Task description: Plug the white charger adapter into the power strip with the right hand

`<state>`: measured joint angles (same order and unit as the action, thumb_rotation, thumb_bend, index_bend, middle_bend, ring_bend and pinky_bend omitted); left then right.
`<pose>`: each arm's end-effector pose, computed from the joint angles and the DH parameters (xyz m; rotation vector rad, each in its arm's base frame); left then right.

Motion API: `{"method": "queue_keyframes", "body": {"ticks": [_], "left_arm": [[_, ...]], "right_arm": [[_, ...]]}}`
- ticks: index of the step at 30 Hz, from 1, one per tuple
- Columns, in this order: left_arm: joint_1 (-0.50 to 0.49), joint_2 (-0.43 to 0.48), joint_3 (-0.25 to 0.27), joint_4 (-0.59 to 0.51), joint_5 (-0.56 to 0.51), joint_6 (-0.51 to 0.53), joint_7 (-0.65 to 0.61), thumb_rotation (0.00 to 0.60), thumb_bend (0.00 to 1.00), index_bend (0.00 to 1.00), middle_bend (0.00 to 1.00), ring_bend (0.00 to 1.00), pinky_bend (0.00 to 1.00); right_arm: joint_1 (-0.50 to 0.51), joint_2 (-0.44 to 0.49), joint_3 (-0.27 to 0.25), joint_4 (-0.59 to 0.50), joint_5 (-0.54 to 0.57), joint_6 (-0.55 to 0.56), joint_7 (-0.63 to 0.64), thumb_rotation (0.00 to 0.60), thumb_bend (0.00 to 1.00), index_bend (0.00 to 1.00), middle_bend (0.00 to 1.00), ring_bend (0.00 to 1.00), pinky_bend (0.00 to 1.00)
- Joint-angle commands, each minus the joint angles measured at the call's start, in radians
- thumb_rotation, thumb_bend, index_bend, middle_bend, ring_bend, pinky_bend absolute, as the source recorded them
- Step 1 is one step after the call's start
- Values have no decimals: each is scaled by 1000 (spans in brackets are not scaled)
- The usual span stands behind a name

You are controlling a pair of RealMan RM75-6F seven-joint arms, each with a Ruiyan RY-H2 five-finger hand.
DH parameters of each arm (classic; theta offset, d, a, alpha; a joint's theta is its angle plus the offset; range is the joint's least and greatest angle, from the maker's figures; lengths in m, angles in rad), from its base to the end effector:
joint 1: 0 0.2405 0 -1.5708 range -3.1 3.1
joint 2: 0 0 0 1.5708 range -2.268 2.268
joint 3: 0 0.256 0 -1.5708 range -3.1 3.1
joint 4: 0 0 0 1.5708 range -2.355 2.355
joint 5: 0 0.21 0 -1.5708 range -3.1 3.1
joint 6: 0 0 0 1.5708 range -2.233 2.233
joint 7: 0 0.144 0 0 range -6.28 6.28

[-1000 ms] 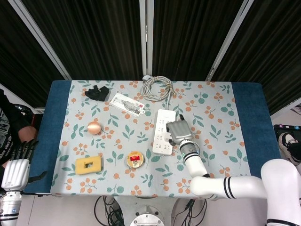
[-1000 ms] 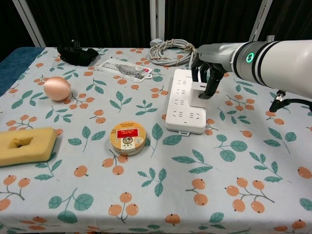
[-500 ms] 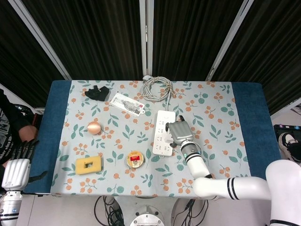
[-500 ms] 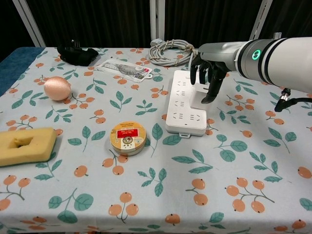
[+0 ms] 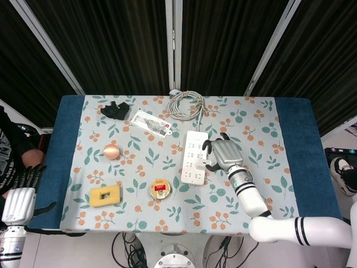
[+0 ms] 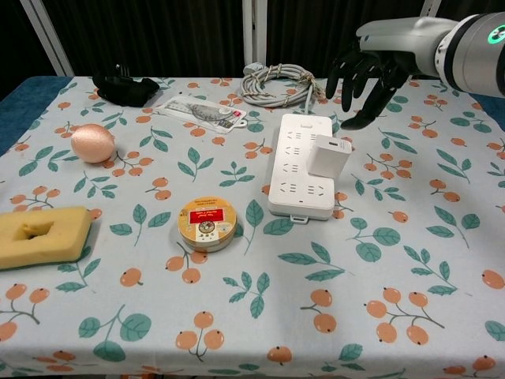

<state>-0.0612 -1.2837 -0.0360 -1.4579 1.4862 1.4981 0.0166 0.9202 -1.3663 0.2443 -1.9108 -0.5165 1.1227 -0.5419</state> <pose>-0.3312 0.1714 0.1197 -1.3566 -0.9218 -0.8744 -0.0881 -0.3360 0.0311 1.6971 -1.2484 0.8702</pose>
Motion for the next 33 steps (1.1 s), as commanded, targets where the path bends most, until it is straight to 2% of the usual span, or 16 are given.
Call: {"method": "queue_keyframes", "body": {"ticks": [1,4,8,11,15,22,33], "left_arm": [[-2,0,0,-4,1,-3,4,600,0,90,34,0,0],[-7,2,-1,-13,6,-3,13,600,0,89,34,0,0],[-9,6,-1,-25,8,-4,22,600,0,90,34,0,0],[-10,6,-1,-32,6,-7,28,600,0,89,34,0,0],[-11,5,-1,-37,2,-10,33,600,0,90,34,0,0],[-10,7,-2,-35,-7,-13,30,600,0,89,34,0,0],[-10,0,-1,-23,-11,-17,17,600,0,89,34,0,0]], "right_arm": [[-172,22,51,0,-285,-76,440,600,340,664,641,487,427],[-230,-10,78,66,-414,-169,730,600,489,816,775,622,657],[-269,-72,105,174,-554,-255,1054,600,655,970,915,772,826],[-275,-124,123,255,-622,-309,1262,600,736,1000,986,875,916],[-263,-181,125,349,-704,-384,1481,600,831,1000,1000,995,1000],[-246,-248,89,479,-844,-394,1690,600,874,1000,1000,1000,1000],[-233,-301,25,575,-928,-336,1823,600,887,1000,1000,1000,1000]]}}
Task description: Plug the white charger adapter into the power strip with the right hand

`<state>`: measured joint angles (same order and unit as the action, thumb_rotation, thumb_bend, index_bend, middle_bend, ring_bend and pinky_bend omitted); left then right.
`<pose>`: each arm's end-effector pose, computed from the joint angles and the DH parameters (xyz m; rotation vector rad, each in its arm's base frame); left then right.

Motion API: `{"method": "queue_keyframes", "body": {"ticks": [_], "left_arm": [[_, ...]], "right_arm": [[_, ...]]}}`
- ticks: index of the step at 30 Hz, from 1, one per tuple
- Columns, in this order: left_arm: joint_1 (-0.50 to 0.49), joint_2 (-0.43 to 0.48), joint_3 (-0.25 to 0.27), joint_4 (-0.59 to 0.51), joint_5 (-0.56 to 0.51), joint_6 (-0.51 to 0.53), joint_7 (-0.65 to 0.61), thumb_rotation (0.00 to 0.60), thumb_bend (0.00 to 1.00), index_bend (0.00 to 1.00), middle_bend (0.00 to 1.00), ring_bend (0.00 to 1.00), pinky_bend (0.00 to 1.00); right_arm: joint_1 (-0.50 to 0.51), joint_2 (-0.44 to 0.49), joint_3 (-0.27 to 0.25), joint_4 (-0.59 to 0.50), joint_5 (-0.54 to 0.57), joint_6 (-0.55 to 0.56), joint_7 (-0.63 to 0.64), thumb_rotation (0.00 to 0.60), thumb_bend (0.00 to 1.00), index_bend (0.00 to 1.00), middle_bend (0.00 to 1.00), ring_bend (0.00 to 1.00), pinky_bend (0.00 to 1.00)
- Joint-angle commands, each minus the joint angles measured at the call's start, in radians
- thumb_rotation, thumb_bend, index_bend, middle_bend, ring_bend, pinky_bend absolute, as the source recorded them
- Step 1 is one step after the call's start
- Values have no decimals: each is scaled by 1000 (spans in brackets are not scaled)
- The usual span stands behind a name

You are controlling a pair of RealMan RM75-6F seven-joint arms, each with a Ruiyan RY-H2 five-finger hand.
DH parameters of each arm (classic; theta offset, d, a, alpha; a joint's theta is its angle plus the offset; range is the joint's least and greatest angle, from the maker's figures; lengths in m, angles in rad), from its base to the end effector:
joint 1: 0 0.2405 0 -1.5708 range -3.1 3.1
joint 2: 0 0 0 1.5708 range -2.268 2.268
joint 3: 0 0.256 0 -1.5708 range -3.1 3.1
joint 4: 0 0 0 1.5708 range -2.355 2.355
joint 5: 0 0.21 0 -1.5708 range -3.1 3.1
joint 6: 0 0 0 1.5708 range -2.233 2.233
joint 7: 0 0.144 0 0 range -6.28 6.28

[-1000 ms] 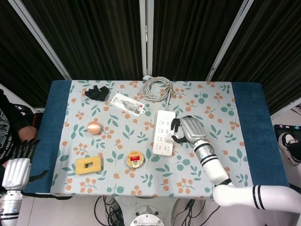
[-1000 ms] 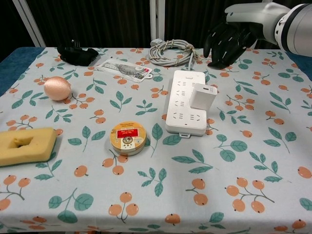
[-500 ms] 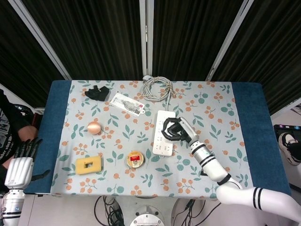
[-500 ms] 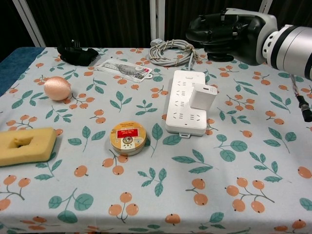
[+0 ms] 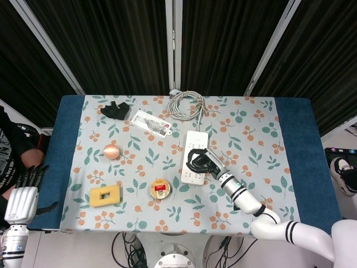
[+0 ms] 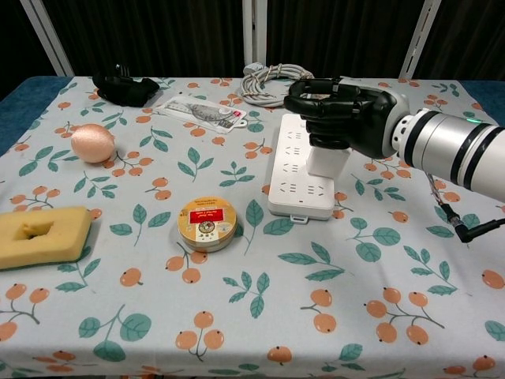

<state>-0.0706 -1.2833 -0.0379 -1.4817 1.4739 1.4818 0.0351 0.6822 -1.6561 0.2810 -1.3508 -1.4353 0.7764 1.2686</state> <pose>-0.3273 0.1745 0.1163 -1.3604 -0.9367 -0.8700 -0.1303 -0.3376 -0.0499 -1.0989 2.4452 -1.5969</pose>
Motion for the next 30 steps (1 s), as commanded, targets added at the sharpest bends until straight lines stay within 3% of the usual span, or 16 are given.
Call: {"method": "queue_keyframes", "body": {"ticks": [1,30], "left_arm": [[-1,-1,1,2,1,-1,-2,600,0,89,34,0,0],[1,-8,5,23,0,-5,-26,600,0,89,34,0,0]], "right_arm": [[7,-16,-15,21,-12,14,15,600,886,1000,1000,1000,1000],[58,-58,-57,57,17,30,-28,600,888,1000,1000,1000,1000]]}}
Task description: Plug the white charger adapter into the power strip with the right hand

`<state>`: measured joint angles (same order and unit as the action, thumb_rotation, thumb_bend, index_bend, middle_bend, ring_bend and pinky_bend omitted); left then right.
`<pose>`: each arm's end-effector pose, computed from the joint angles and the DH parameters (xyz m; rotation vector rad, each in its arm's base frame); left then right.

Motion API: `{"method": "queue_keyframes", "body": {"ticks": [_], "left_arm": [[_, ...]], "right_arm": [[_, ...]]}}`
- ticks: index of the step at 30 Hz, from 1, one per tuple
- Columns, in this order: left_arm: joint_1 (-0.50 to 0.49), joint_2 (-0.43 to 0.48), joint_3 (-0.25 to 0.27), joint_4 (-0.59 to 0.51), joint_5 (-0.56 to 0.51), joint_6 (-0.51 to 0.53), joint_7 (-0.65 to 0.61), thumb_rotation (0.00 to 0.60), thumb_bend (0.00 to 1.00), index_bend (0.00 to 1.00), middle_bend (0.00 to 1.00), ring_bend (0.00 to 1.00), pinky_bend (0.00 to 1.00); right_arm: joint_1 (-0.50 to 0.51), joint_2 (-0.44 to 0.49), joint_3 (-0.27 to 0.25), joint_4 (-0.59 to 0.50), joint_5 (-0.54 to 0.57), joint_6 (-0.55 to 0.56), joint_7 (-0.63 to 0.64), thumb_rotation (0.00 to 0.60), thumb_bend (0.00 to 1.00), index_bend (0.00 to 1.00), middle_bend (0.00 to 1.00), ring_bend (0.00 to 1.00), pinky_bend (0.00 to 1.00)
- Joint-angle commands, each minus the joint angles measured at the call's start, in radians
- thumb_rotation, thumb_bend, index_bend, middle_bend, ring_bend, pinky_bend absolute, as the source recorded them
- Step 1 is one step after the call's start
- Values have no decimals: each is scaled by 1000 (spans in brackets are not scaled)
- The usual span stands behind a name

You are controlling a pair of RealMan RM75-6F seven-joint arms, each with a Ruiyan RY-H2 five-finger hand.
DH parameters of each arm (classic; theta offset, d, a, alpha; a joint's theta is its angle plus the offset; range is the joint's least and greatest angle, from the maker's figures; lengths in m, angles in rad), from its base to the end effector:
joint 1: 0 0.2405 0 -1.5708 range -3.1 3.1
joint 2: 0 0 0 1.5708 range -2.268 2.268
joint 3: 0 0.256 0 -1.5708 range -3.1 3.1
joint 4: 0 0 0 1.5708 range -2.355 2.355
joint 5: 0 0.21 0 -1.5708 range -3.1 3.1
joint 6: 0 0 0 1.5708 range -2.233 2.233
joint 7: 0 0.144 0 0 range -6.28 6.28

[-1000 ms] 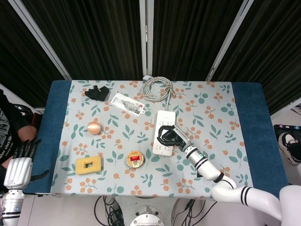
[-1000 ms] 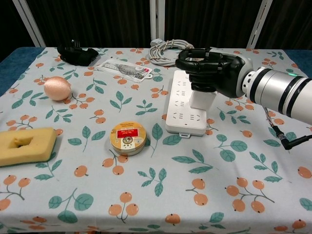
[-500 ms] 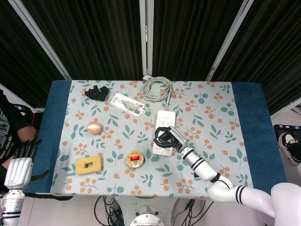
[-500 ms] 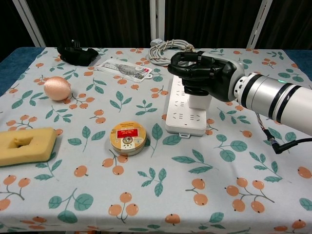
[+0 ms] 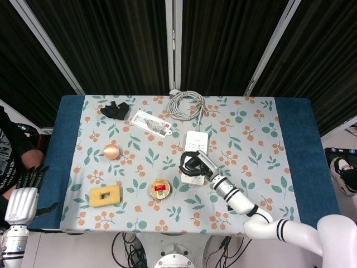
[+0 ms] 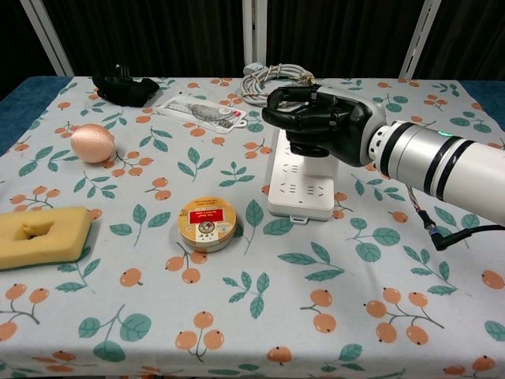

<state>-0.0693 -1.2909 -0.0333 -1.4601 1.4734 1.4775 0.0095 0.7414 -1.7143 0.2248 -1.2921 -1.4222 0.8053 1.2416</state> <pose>-0.3314 0.1733 0.1146 -1.3584 -0.9523 -0.8722 -0.1203 -0.3346 -0.0710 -1.1963 2.4224 -1.5616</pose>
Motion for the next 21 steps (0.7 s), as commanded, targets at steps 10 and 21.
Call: {"method": "queue_keyframes", "body": {"ticks": [10,21], "left_arm": [[-3,-1,0,6,1,-4,-5,600,0,89,34,0,0],[-11,11,-5,-6,3,-8,8,600,0,90,34,0,0]], "right_arm": [[-19,17,7,-22,-3,61,-7,600,888,1000,1000,1000,1000],[-116,186,15,-142,-65,281,-202,600,853,997,1000,991,998]]}}
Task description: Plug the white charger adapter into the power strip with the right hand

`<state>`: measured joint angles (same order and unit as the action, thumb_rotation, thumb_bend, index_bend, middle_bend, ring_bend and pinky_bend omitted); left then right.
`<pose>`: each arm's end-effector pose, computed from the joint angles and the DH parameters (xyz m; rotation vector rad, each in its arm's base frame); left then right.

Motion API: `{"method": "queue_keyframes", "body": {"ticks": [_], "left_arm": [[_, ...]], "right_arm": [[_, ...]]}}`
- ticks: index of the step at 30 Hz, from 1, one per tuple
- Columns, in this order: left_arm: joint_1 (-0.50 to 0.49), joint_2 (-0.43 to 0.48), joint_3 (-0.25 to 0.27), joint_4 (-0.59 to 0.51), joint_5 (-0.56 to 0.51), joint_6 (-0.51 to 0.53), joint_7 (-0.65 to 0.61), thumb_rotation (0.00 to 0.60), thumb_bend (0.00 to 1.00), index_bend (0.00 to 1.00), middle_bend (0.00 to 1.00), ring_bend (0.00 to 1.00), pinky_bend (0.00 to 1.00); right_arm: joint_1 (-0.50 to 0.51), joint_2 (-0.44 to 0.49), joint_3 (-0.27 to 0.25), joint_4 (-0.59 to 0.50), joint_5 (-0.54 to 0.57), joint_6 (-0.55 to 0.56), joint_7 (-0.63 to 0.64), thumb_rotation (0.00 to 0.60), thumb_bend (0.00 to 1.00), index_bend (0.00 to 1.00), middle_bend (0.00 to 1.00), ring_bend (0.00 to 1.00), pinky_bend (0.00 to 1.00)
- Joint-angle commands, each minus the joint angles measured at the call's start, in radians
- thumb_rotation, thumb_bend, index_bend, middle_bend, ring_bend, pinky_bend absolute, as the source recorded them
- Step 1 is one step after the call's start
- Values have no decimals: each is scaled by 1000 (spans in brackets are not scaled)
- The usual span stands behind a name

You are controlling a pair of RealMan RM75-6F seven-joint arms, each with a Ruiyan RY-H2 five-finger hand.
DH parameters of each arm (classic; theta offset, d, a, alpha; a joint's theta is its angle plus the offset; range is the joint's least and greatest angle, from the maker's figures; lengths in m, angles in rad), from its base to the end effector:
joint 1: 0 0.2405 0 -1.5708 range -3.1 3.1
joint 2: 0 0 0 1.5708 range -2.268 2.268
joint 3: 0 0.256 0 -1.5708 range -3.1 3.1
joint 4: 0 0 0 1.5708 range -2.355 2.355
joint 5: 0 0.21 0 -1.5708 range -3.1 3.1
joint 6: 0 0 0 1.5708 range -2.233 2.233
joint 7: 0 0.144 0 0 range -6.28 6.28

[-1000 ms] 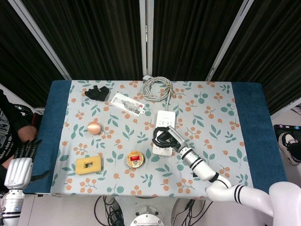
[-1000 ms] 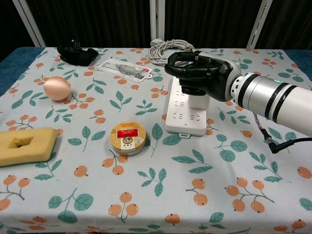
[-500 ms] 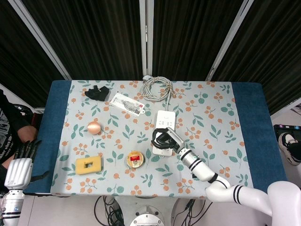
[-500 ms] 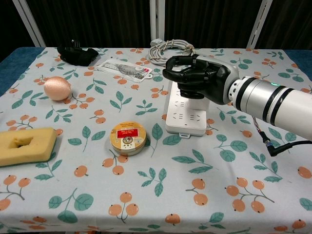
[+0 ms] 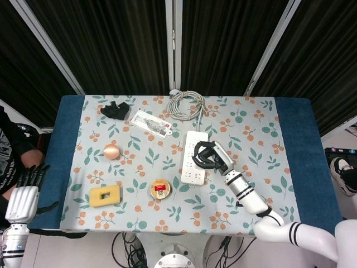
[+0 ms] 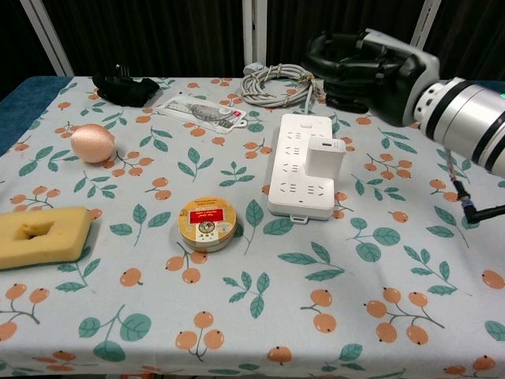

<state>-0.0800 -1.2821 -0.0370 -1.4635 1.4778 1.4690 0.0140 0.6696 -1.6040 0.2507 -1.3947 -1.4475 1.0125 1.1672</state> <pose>-0.3296 0.1777 0.1165 -1.3738 -0.9403 -0.8724 -0.1294 -0.3405 -0.0104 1.1850 -2.2006 1.8639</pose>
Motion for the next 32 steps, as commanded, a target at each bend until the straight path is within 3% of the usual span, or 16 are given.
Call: {"method": "queue_keyframes", "body": {"ticks": [1,3,5,7,10,13,15,17,25,32], "left_arm": [[-1,4,-3,-4,-2,1,6,600,0,90,34,0,0],[-2,5,-7,-7,-5,3,12,600,0,89,34,0,0],[-4,5,-11,-10,-8,4,21,600,0,89,34,0,0],[-8,5,-15,-14,-10,2,32,600,0,89,34,0,0],[-13,5,-20,-23,-12,3,53,600,0,89,34,0,0],[-15,5,-27,-30,-19,6,79,600,0,89,34,0,0],[-16,4,-30,-36,-26,8,98,600,0,89,34,0,0],[-16,4,-33,-44,-30,10,113,600,0,89,34,0,0],[-12,4,-32,-64,-34,19,134,600,0,89,34,0,0],[-7,0,-30,-63,-38,24,129,600,0,90,34,0,0]], "right_arm": [[-58,97,-21,-43,-52,97,-188,600,831,967,993,958,968],[-97,146,-45,-51,-69,152,-366,600,761,834,928,830,814],[-133,189,-66,-61,-78,197,-526,600,666,663,780,639,576],[-175,245,-90,-87,-75,233,-702,600,571,529,643,485,408],[-238,333,-124,-157,-40,261,-916,600,368,305,394,255,188],[-301,409,-155,-233,12,290,-1093,600,256,110,171,70,27],[-342,452,-178,-284,53,305,-1187,600,205,23,58,9,0],[-381,483,-199,-327,80,327,-1239,600,173,0,2,0,0],[-511,514,-256,-374,57,455,-1247,600,169,0,0,0,0],[-553,505,-268,-371,21,489,-1252,600,171,0,0,0,0]]}}
